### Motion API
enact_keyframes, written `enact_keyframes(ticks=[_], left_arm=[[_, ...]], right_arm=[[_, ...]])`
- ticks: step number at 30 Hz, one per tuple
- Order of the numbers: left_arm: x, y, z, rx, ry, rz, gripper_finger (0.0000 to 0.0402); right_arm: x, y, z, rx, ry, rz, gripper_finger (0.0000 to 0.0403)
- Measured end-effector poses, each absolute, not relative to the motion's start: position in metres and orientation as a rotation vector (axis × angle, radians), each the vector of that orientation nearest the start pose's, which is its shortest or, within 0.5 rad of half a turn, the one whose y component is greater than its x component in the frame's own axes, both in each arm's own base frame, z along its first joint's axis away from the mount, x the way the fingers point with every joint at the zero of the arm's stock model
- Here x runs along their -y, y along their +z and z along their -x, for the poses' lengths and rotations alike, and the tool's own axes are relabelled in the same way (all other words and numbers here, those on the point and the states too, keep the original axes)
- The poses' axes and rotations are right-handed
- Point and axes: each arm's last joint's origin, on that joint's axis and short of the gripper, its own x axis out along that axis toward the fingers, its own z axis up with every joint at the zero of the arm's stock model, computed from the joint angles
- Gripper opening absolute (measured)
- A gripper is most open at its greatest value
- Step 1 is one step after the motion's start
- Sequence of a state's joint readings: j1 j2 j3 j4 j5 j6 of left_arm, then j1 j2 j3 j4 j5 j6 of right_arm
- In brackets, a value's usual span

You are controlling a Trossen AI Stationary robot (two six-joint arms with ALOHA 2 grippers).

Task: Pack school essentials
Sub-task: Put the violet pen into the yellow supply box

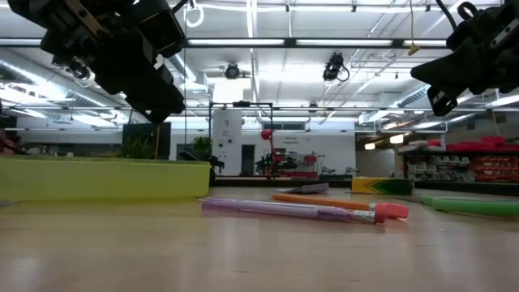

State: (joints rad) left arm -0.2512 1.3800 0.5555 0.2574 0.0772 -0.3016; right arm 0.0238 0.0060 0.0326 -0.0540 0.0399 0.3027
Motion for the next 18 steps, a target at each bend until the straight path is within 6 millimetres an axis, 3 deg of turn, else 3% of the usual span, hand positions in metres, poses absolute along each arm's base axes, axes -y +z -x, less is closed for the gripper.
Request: enact_keyframes(ticks=[18], left_arm=[[0.082, 0.170, -0.310, -0.772, -0.239, 0.139, 0.0069]], right_arm=[[-0.001, 0.169, -0.096, -0.024, -0.021, -0.302, 0.0007]])
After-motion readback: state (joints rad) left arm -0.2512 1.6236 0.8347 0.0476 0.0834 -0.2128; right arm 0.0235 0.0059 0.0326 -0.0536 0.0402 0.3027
